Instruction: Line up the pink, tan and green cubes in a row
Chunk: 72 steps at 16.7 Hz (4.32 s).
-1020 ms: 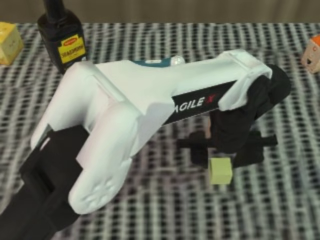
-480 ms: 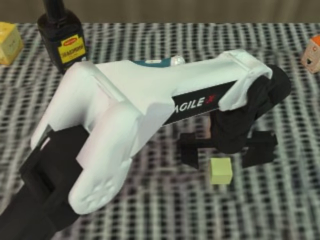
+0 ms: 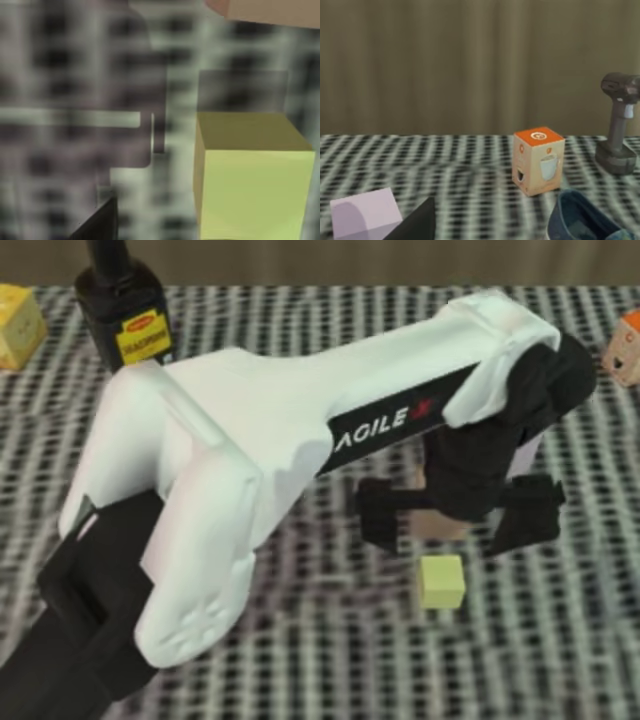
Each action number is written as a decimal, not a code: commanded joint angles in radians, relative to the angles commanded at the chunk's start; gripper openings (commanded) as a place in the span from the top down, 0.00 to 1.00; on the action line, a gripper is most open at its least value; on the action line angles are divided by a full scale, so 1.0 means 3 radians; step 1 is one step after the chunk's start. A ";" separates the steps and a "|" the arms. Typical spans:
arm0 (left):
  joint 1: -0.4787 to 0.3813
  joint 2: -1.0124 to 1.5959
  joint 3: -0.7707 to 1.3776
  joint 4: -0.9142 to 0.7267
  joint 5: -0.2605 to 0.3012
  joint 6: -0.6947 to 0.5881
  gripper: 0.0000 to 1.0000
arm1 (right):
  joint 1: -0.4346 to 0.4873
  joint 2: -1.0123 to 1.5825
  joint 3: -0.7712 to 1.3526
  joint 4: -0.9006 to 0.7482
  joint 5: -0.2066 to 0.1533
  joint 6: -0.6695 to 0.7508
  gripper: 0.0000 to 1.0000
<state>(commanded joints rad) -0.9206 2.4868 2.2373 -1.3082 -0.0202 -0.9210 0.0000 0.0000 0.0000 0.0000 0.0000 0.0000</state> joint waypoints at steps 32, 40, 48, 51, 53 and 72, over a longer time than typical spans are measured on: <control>0.2710 -0.6950 -0.6244 0.3457 0.0000 0.2251 0.00 | 0.1374 0.6396 0.5214 -0.3519 0.0026 0.1591 0.00; 0.3129 -0.8265 -0.7438 0.4344 0.0066 0.3054 0.00 | 0.1639 0.7486 0.6325 -0.4073 0.0012 0.1908 0.00; 0.3135 -0.8289 -0.7458 0.4361 0.0067 0.3070 0.00 | 0.1637 0.7547 0.6249 -0.3948 0.0012 0.1909 0.00; 0.3135 -0.8289 -0.7458 0.4361 0.0067 0.3070 0.00 | 0.1642 0.7666 0.5994 -0.3553 0.0014 0.1914 0.00; 0.3135 -0.8289 -0.7458 0.4361 0.0067 0.3070 0.00 | 0.1645 0.7752 0.5813 -0.3274 0.0015 0.1918 0.00; 0.3135 -0.8289 -0.7458 0.4361 0.0067 0.3070 0.00 | 0.1649 0.7824 0.5672 -0.3084 0.0015 0.1923 0.98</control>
<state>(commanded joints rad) 0.0200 0.0000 0.0000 0.0000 0.0000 0.0000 0.4946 2.3472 1.7017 -0.9252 0.0046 0.5768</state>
